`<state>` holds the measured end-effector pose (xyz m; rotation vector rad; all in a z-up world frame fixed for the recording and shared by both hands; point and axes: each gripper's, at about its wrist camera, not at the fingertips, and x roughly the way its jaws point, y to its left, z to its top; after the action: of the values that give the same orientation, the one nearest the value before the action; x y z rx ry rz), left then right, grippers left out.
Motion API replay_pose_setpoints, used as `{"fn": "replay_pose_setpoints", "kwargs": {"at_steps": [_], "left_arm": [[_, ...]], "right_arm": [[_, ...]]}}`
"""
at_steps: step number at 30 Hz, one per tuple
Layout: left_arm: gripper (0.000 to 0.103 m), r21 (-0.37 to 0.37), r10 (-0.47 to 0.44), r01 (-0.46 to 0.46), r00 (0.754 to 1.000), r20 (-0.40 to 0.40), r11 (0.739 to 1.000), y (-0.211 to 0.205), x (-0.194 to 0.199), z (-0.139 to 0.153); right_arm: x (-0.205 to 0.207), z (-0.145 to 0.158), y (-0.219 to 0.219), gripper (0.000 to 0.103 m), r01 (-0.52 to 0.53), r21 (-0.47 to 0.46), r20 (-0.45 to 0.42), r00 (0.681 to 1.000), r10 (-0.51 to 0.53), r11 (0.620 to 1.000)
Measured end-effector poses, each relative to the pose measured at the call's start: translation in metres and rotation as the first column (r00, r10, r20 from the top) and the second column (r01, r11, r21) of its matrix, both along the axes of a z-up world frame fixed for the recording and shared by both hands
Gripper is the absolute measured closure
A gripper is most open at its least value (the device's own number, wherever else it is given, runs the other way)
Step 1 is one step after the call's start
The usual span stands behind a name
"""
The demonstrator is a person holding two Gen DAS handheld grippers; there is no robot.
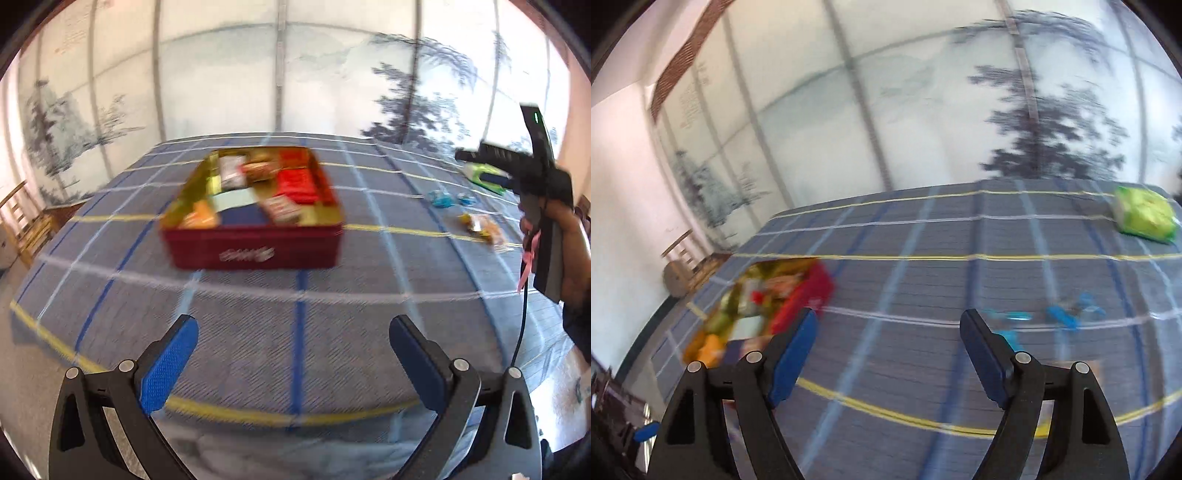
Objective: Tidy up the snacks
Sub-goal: 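Lower the orange bag into the tin and open the right tool, then withdraw the right tool while the left tool grasps a blue-wrapped candy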
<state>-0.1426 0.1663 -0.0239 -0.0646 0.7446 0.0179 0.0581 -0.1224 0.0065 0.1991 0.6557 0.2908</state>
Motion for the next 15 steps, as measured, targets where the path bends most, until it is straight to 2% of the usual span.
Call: {"fn": "replay_pose_setpoints", "kwargs": {"at_steps": [2, 5, 7, 10, 11, 13, 15], "left_arm": [[0.001, -0.015, -0.058, 0.058, 0.998, 0.001, 0.998, -0.021, 0.023, 0.007], [0.001, 0.002, -0.139, 0.139, 0.99, 0.019, 0.99, -0.059, 0.06, 0.019], [0.001, 0.015, -0.187, 0.187, 0.982, 0.008, 0.982, -0.086, 0.087, 0.023], [0.001, -0.034, -0.242, 0.242, 0.97, -0.008, 0.97, -0.124, 0.13, 0.027], [0.001, -0.027, -0.248, 0.247, 0.969, -0.016, 0.969, -0.137, 0.141, 0.027], [0.001, -0.018, -0.289, 0.289, 0.957, -0.033, 0.957, -0.164, 0.166, 0.025], [0.001, 0.016, -0.297, 0.298, 0.953, -0.051, 0.954, -0.187, 0.192, 0.018]], "right_arm": [[0.007, -0.012, -0.062, 0.023, 0.144, -0.005, -0.036, 0.989, -0.145, 0.989], [0.013, -0.03, -0.138, 0.023, 0.286, 0.033, -0.086, 0.955, -0.282, 0.958], [0.013, -0.04, -0.173, 0.023, 0.327, 0.066, -0.112, 0.941, -0.318, 0.943], [0.009, -0.052, -0.207, 0.023, 0.368, 0.112, -0.13, 0.926, -0.353, 0.923], [0.007, -0.056, -0.213, 0.023, 0.381, 0.12, -0.131, 0.921, -0.366, 0.917], [0.003, -0.066, -0.234, 0.022, 0.392, 0.23, -0.168, 0.918, -0.36, 0.891], [-0.001, -0.075, -0.251, 0.022, 0.434, 0.3, -0.191, 0.9, -0.392, 0.85]]}}
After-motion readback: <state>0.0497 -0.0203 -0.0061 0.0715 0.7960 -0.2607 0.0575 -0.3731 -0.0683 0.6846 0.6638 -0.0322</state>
